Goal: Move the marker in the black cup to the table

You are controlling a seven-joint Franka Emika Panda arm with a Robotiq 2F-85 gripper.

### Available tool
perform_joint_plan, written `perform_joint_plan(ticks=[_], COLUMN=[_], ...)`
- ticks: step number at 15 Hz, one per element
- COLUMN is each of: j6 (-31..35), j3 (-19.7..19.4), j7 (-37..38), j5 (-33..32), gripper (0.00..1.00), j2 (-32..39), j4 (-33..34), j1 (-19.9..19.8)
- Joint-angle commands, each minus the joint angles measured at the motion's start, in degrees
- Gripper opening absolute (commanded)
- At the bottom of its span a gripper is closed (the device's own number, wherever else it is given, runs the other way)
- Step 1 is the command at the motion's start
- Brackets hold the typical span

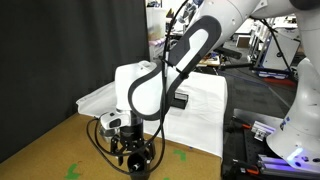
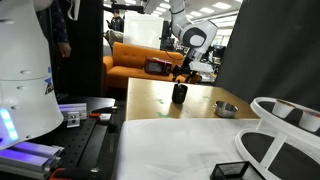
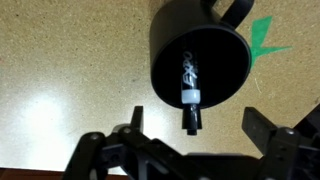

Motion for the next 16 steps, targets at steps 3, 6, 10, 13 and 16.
perform_joint_plan(ticks=[3,6,10,13,16], j6=[1.26,1.55,2.10,2.34,2.24], j3=[2.02,2.12,2.28,2.54,2.61], j7=[-0.30,-0.29,-0.30,-0.19,0.12], j5=[-0.07,-0.07,-0.14,-0.29,-0.80], gripper=[0.60,0.40,0.12,0.04,0.05], j2=[1.92,2.18,1.90,1.12,-0.27], j4=[1.33,1.18,1.08,0.80,0.35], j1=[-1.79,-2.18,-2.66,-2.64,-2.44])
